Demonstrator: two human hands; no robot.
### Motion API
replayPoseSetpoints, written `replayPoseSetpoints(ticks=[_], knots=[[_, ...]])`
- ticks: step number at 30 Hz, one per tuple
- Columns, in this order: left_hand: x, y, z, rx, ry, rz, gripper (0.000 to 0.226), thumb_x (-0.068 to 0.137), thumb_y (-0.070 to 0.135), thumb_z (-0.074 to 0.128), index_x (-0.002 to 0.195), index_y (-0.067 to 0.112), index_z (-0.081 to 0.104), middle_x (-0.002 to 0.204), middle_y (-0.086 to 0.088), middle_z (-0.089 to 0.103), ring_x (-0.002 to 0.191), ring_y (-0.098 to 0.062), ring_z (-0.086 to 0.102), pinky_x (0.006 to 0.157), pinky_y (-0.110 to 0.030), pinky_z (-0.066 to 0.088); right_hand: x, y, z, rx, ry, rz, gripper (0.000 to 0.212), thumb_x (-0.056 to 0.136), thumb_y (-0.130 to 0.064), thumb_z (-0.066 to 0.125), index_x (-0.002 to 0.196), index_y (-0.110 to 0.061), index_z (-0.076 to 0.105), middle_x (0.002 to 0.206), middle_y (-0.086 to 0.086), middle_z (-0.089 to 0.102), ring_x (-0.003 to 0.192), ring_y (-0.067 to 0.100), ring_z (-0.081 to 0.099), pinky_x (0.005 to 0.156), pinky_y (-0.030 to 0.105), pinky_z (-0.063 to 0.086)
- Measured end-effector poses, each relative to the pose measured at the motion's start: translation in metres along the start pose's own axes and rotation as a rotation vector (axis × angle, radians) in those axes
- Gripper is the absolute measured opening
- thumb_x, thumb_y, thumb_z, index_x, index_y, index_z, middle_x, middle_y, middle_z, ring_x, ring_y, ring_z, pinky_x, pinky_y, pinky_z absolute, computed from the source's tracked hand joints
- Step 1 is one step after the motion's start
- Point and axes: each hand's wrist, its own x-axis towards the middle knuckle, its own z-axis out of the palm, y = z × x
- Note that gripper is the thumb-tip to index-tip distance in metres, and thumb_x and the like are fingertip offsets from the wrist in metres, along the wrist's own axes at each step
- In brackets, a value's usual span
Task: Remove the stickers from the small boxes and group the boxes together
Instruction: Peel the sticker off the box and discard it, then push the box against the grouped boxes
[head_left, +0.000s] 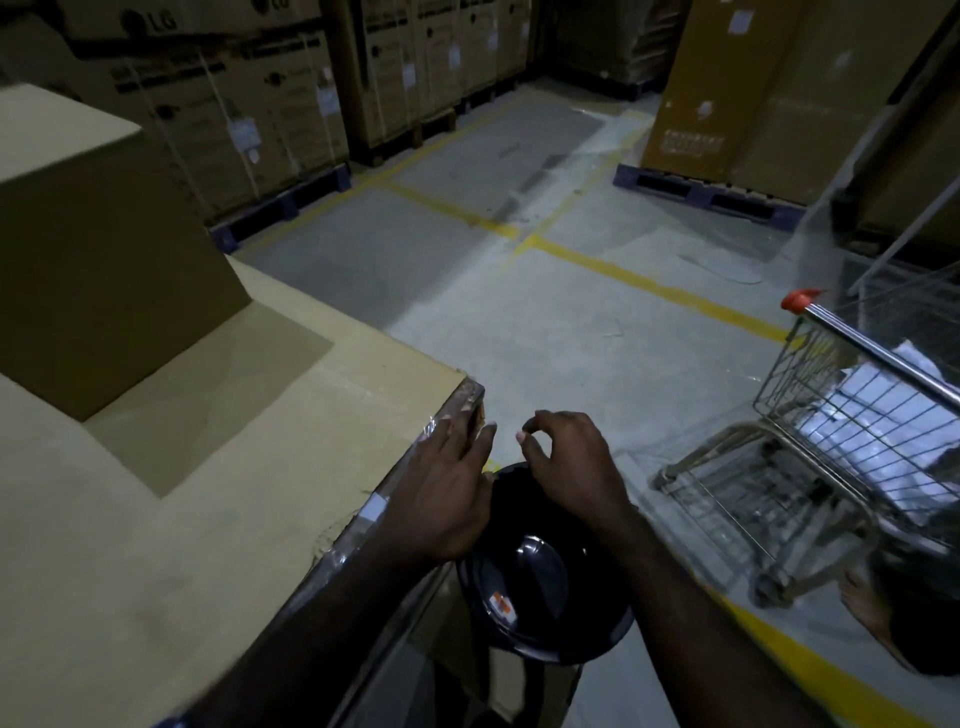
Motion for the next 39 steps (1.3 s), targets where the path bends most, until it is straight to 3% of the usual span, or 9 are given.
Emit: replayPoseSetpoints(ticks=[3, 6, 10, 14, 21, 28, 39], knots=[[-0.005, -0.002, -0.017, -0.016, 0.075, 0.006, 0.063, 0.092, 0.033, 0.027, 0.152, 0.017, 0.019, 0.162, -0.004, 0.010, 0.147, -0.026, 0.014, 0.113, -0.046, 0.026, 0.007, -0.017, -0.006, 0.021, 0.049, -0.055, 0.021, 0.091, -0.034, 0.058, 0.103, -0.020, 0.068, 0.109, 0.002, 0.069, 0.114, 0.022, 0.053, 0.089, 0.035, 0.045], [-0.016, -0.002, -0.039, -0.039, 0.135, -0.043, 0.063, 0.091, 0.029, 0.032, 0.152, 0.020, 0.019, 0.158, -0.011, 0.020, 0.144, -0.029, 0.018, 0.114, -0.046, 0.025, 0.011, -0.041, -0.012, 0.037, 0.101, -0.126, 0.021, 0.090, -0.031, 0.060, 0.106, -0.018, 0.069, 0.111, 0.003, 0.069, 0.114, 0.022, 0.054, 0.089, 0.033, 0.044], [-0.039, -0.014, -0.070, 0.013, 0.236, -0.066, 0.057, 0.091, 0.028, 0.043, 0.146, 0.015, 0.033, 0.152, -0.019, 0.033, 0.138, -0.038, 0.033, 0.110, -0.049, 0.035, 0.008, -0.084, -0.022, 0.053, 0.161, -0.196, 0.021, 0.089, -0.027, 0.060, 0.106, -0.017, 0.069, 0.110, 0.003, 0.069, 0.113, 0.022, 0.054, 0.089, 0.030, 0.042], [-0.080, -0.032, -0.104, -0.040, 0.292, -0.127, 0.057, 0.099, 0.034, 0.035, 0.152, 0.020, 0.020, 0.162, -0.008, 0.008, 0.147, -0.026, 0.008, 0.118, -0.043, 0.018, -0.008, -0.137, -0.029, 0.061, 0.196, -0.293, 0.023, 0.089, -0.029, 0.059, 0.106, -0.017, 0.068, 0.110, 0.004, 0.069, 0.114, 0.022, 0.054, 0.090, 0.030, 0.041], [-0.200, -0.079, -0.170, -0.009, 0.485, -0.166, 0.057, 0.100, 0.034, 0.038, 0.153, 0.022, 0.019, 0.162, -0.005, 0.007, 0.148, -0.024, 0.007, 0.119, -0.043, 0.018, -0.063, -0.265, -0.018, 0.096, 0.290, -0.461, 0.023, 0.088, -0.032, 0.059, 0.102, -0.017, 0.069, 0.102, 0.002, 0.070, 0.105, 0.022, 0.058, 0.084, 0.027, 0.039], [-0.348, -0.143, -0.223, 0.032, 0.613, -0.332, 0.060, 0.100, 0.035, 0.040, 0.154, 0.027, 0.016, 0.163, 0.000, 0.004, 0.149, -0.018, 0.002, 0.119, -0.042, 0.017, -0.135, -0.407, 0.021, 0.210, 0.238, -0.600, 0.022, 0.090, -0.031, 0.061, 0.105, -0.017, 0.068, 0.104, 0.001, 0.070, 0.108, 0.018, 0.055, 0.085, 0.025, 0.039], [-0.520, -0.231, -0.259, 0.116, 0.694, -0.736, 0.065, 0.098, 0.045, 0.041, 0.154, 0.030, 0.011, 0.162, 0.001, -0.001, 0.149, -0.020, -0.001, 0.118, -0.043, 0.012, -0.210, -0.563, 0.093, 0.253, -0.066, -0.793, 0.037, 0.092, -0.044, 0.055, 0.124, -0.026, 0.058, 0.123, 0.004, 0.062, 0.117, 0.019, 0.052, 0.090, 0.033, 0.046]])
